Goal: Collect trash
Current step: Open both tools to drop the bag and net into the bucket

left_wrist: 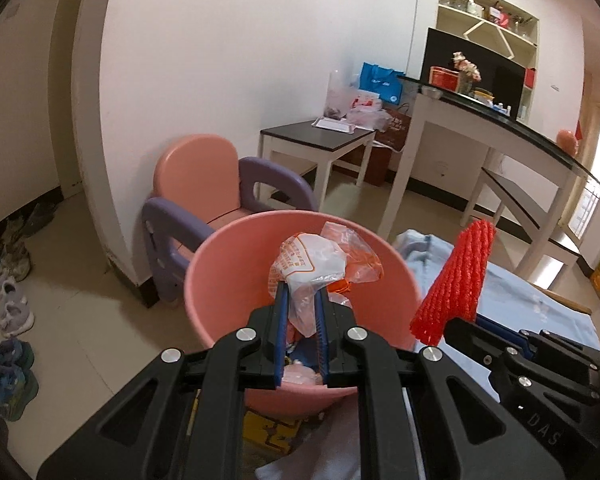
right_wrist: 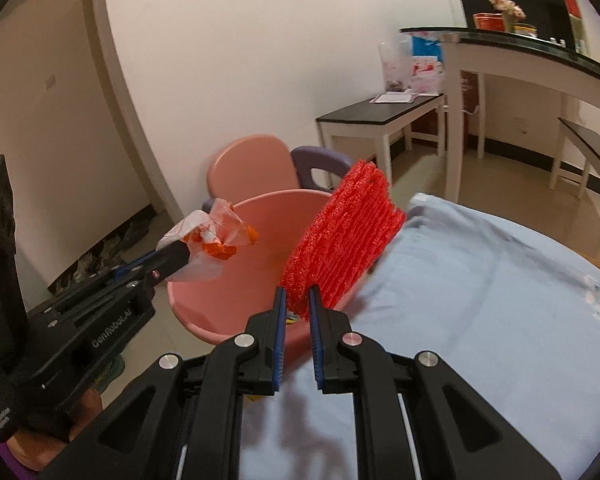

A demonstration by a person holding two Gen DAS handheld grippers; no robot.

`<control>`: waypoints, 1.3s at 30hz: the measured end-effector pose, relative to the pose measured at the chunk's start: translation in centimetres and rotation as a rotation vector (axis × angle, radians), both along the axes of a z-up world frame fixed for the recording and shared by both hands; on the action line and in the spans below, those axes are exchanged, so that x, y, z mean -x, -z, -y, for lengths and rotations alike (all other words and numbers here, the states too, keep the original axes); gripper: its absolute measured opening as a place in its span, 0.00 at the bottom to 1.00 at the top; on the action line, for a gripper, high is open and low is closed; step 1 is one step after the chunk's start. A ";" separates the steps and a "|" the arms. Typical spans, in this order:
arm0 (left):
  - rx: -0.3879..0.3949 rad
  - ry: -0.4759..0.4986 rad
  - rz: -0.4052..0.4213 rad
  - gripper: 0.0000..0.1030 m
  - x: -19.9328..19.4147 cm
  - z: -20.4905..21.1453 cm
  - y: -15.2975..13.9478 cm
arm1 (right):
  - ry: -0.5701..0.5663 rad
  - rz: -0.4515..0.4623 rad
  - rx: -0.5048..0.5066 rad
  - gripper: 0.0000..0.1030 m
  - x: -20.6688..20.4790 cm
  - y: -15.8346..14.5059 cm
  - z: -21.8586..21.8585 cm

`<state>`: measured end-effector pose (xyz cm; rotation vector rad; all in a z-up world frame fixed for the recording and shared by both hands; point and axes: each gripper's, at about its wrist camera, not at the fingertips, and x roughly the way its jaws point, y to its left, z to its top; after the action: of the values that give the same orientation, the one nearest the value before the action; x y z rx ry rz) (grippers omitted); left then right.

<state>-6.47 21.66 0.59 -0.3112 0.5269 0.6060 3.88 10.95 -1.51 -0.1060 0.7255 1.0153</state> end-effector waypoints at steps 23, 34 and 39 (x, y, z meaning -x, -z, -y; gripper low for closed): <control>0.082 -0.039 -0.064 0.26 -0.3 -2.4 2.8 | -0.047 -0.060 0.049 0.31 -1.4 3.0 -3.3; 0.070 -0.026 -0.046 0.33 0.0 -1.8 2.2 | -0.038 -0.024 0.044 0.45 -0.4 2.7 -2.0; 0.028 -0.017 -0.056 0.33 -0.1 -0.8 1.6 | -0.019 -0.016 0.045 0.48 0.0 2.5 -0.7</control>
<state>-6.37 22.44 -1.05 -0.3261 0.5874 0.6261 3.91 11.61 -4.01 -0.1443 0.7639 1.0192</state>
